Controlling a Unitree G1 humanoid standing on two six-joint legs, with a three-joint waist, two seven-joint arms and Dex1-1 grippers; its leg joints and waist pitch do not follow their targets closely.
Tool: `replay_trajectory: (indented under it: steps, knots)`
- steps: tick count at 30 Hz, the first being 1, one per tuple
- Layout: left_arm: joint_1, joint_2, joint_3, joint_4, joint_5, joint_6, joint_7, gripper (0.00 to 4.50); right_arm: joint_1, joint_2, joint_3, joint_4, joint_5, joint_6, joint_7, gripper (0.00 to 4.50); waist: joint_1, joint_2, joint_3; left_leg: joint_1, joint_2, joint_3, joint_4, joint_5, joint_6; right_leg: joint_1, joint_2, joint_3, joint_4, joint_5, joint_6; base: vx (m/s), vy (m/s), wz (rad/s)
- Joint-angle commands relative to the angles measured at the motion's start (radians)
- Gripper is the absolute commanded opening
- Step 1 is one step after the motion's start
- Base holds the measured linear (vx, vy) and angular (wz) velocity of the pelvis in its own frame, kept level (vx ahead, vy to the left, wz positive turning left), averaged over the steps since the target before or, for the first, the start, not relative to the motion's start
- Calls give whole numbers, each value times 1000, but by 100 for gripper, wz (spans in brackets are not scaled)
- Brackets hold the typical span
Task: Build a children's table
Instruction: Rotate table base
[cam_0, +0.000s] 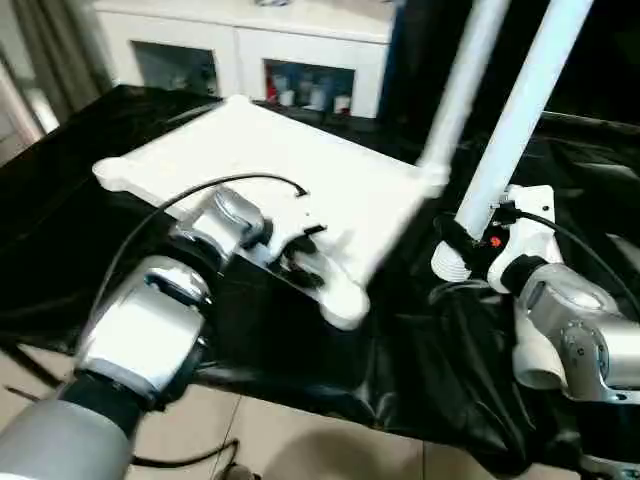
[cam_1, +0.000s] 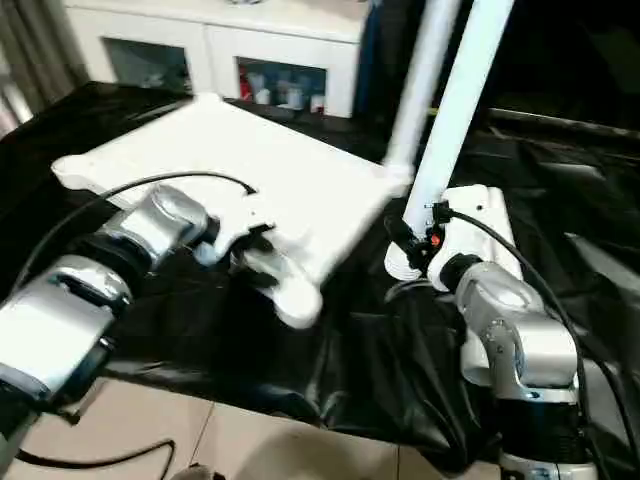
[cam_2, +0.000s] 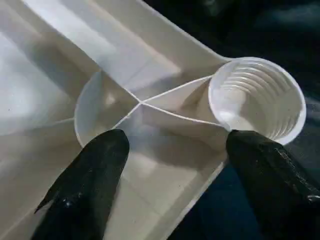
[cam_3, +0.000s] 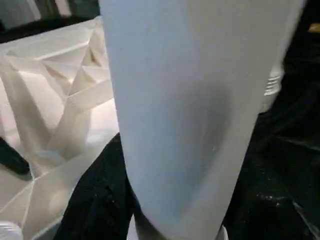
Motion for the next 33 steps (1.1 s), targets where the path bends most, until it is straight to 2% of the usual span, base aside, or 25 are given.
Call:
replay_trajectory:
  steps: [1,3,5,7,10,14,17,19,20,24,25,30,32,33]
  knots:
    - [-17,19,20,-61,-12,-79,20,379,-21,-30,2,10,0,-28,37,192,3,-14,-75,19,-29,21,-60,-178,29,62,-23,16,-59,-63,-258,0,0,0]
    - [-23,37,20,-79,-5,-109,15,379,-21,-38,6,15,3,-34,57,192,4,-17,-74,20,-27,22,-61,-192,27,61,-24,17,-61,-85,-251,0,0,0]
    - [-26,61,13,-98,4,-107,-42,379,-19,-45,9,19,8,-39,77,192,5,-16,-72,20,-28,23,-63,-206,23,58,-25,16,-64,-128,-238,0,0,0]
    - [-20,115,-26,-135,38,-113,-151,379,-13,-55,18,17,16,-42,114,192,6,-16,-69,20,-28,22,-66,-210,15,57,-25,16,-66,-161,-226,0,0,0]
    - [-12,138,-51,-146,67,-141,-166,379,-7,-60,22,15,19,-48,133,191,4,-16,-69,21,-26,21,-67,-222,7,54,-25,17,-66,-179,-217,0,0,0]
    - [19,121,-72,-122,111,-251,-68,379,-32,-48,13,48,21,-64,126,191,7,-13,-71,22,-25,22,-66,-224,4,52,-25,17,-64,-152,-225,0,0,0]
    - [31,94,-61,-105,109,-250,-5,379,-40,-42,17,56,16,-72,123,191,12,-14,-74,20,-25,22,-63,-201,7,55,-24,17,-57,-108,-237,0,0,0]
    - [43,56,-46,-83,110,-235,95,379,-51,-40,18,73,0,-86,120,191,13,-16,-75,20,-26,23,-61,-194,9,56,-24,17,-57,-102,-236,0,0,0]
    - [49,54,-58,-81,127,-250,125,344,-50,-43,19,71,-3,-86,125,191,14,-19,-74,19,-26,23,-62,-194,13,56,-25,17,-59,-108,-232,0,0,0]
    - [50,57,-81,-63,163,-264,144,341,-52,-48,26,71,-6,-86,131,191,11,-20,-73,19,-27,22,-63,-197,14,55,-24,17,-64,-143,-213,0,0,0]
    - [51,55,-80,-53,163,-247,122,313,-52,-50,28,72,-6,-87,133,191,10,-21,-72,18,-28,22,-64,-199,10,55,-24,17,-66,-163,-205,0,0,0]
    - [48,52,-77,-31,156,-168,54,295,-52,-52,36,79,-16,-94,138,191,8,-23,-71,20,-27,23,-65,-203,9,51,-25,17,-66,-169,-212,0,0,0]
    - [46,51,-72,-24,154,-147,53,266,-54,-49,39,84,-18,-96,139,191,9,-21,-71,21,-25,22,-66,-205,9,50,-26,17,-66,-167,-217,0,0,0]
    - [45,50,-68,-22,152,-131,56,257,-53,-48,41,83,-19,-96,140,191,10,-28,-71,19,-25,22,-66,-204,10,52,-26,16,-63,-164,-220,0,0,0]
